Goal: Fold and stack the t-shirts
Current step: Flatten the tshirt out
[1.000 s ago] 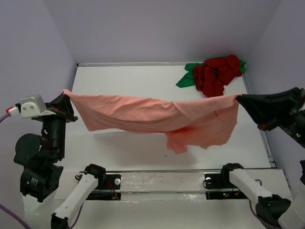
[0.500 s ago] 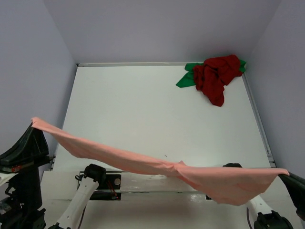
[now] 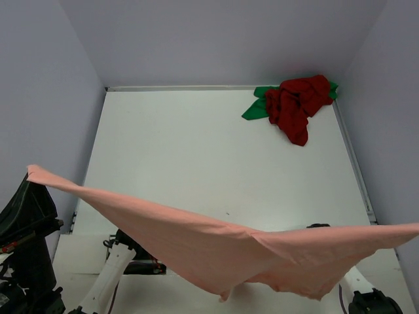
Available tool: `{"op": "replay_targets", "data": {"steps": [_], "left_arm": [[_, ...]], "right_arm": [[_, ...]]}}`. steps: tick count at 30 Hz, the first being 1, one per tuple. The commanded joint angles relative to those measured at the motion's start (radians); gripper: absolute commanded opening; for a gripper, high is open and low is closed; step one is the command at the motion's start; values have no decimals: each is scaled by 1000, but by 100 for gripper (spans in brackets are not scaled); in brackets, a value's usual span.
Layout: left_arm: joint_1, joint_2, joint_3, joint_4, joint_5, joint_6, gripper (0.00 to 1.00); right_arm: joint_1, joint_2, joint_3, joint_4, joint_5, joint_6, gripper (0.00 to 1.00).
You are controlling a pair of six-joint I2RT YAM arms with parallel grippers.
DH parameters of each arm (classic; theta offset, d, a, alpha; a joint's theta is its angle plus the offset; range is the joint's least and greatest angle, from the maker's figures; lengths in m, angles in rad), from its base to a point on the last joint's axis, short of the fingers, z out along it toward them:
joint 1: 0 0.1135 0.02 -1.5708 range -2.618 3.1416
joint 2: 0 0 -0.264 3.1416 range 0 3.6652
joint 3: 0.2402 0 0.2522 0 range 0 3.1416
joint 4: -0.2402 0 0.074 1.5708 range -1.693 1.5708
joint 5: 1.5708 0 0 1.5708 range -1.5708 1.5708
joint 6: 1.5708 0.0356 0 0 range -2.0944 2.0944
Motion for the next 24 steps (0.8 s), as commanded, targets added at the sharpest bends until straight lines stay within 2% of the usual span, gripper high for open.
{"op": "replay_targets", "data": {"steps": [1, 4, 9, 14, 24], "left_arm": [[0, 49, -19, 81, -16, 17, 0], [2, 99, -30, 32, -23, 17, 0], [0, 92, -153, 29, -63, -20, 0], [0, 121, -213, 3, -98, -28, 0], [0, 211, -283, 4, -155, -48, 0]], "right_arm": [[-5, 86, -41, 110, 58, 7, 0], [-5, 95, -112, 110, 61, 17, 0], [-5, 72, -369, 121, 80, 30, 0], [-5, 23, -602, 175, 97, 29, 0], [-5, 5, -773, 209, 109, 29, 0]]}}
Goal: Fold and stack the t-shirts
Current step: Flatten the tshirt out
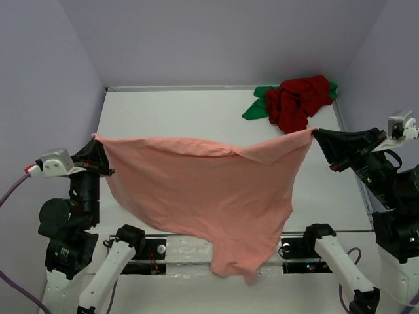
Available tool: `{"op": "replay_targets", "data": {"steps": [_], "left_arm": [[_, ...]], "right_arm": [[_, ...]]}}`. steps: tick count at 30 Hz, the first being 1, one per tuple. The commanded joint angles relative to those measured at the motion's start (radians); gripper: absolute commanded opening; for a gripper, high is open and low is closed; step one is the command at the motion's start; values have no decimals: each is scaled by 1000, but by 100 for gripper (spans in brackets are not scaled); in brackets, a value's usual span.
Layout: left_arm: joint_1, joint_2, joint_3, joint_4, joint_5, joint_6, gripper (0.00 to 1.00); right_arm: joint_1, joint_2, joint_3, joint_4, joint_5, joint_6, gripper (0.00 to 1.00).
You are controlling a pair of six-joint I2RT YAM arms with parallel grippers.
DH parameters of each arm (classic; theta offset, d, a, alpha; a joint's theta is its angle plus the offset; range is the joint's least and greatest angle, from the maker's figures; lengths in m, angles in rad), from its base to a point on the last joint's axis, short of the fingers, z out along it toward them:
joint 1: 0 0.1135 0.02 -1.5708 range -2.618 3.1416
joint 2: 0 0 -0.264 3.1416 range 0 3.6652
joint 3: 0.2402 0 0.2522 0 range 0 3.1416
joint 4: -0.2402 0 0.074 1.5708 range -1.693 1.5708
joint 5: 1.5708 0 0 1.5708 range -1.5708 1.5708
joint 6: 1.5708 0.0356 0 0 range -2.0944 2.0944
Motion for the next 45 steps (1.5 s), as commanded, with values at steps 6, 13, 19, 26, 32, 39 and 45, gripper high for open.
{"op": "replay_targets", "data": {"steps": [6, 13, 19, 26, 32, 39, 45], "left_arm": [[-2, 158, -71, 64, -27, -24, 0], [0, 324, -59, 84, -76, -8, 0], [0, 502, -3, 107, -163, 9, 0], [0, 660, 64, 126, -286, -102, 0], [1, 838, 72, 173, -286, -248, 0], [0, 1095, 72, 284, -307, -307, 0], [0, 1267, 121, 305, -430, -323, 0]], "right_arm": [[-5, 15, -145, 135, 13, 16, 0], [-5, 87, -288, 239, 5, 59, 0], [-5, 195, -308, 331, 0, 67, 0], [-5, 384, -230, 359, 17, 68, 0], [-5, 579, -139, 362, 26, 74, 0], [-5, 792, -84, 379, 72, 45, 0], [-5, 967, -12, 389, 140, 18, 0]]}}
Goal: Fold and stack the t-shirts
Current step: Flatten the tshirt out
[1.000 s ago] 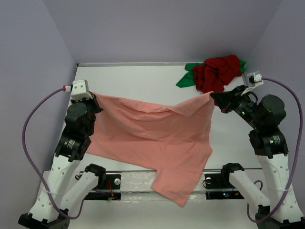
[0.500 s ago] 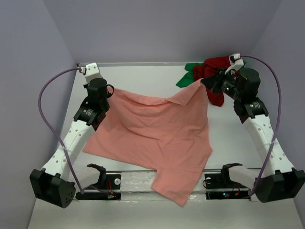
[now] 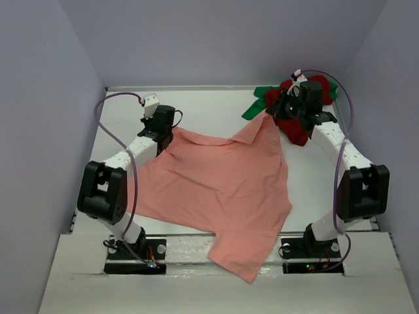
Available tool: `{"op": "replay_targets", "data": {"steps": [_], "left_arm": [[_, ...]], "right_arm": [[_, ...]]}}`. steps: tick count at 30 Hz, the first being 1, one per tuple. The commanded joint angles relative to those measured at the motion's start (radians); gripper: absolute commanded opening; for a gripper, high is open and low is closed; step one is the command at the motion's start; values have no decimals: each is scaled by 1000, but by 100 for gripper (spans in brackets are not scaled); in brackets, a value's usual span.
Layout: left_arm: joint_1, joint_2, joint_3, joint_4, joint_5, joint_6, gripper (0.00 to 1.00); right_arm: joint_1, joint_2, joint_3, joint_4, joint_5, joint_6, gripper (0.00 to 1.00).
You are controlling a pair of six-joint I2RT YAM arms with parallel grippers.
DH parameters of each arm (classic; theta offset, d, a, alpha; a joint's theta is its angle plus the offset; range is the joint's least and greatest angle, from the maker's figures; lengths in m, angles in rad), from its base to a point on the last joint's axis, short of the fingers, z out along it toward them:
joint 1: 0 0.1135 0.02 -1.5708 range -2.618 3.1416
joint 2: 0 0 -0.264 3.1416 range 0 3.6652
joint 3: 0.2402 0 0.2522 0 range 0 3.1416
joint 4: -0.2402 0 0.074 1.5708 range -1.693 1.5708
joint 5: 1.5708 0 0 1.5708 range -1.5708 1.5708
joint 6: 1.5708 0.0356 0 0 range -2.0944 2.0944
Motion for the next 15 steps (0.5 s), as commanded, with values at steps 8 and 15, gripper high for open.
{"op": "replay_targets", "data": {"steps": [8, 15], "left_arm": [[20, 172, 151, 78, -223, -24, 0], [92, 240, 178, 137, -187, -2, 0]], "right_arm": [[-5, 288, 273, 72, 133, -43, 0], [-5, 445, 408, 46, 208, -38, 0]]}}
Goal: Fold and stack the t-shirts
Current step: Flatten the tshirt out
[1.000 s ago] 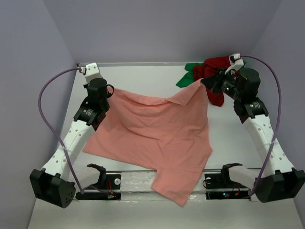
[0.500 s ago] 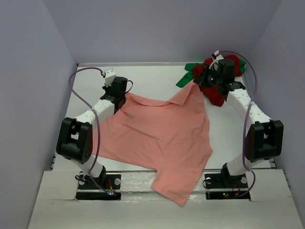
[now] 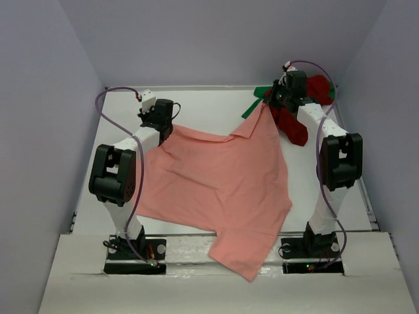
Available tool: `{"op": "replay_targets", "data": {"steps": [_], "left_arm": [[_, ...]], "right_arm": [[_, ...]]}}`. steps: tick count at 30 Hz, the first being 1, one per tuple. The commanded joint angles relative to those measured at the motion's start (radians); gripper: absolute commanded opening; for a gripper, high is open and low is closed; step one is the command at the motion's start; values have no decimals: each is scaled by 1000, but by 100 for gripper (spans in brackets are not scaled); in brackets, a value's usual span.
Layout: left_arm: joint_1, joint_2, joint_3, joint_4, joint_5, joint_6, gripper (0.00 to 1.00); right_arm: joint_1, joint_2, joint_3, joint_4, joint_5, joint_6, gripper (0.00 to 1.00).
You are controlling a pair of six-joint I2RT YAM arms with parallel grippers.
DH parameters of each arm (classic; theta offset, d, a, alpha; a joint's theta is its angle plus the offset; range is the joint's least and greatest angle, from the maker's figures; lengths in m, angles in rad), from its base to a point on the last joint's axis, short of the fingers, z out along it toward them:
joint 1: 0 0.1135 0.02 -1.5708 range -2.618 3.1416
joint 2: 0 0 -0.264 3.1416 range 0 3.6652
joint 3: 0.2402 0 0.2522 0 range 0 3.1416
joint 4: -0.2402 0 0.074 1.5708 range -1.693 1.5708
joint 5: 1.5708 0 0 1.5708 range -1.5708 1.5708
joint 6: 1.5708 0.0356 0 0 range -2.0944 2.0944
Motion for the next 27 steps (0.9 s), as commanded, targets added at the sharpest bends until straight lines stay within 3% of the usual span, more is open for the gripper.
{"op": "replay_targets", "data": {"steps": [1, 12, 27], "left_arm": [[54, 27, 50, 80, -40, 3, 0], [148, 107, 131, 88, 55, 45, 0], [157, 225, 286, 49, 63, 129, 0]], "right_arm": [[-5, 57, 101, 34, 65, -8, 0], [-14, 204, 226, -30, 181, -12, 0], [-14, 369, 444, -61, 149, -21, 0]]}}
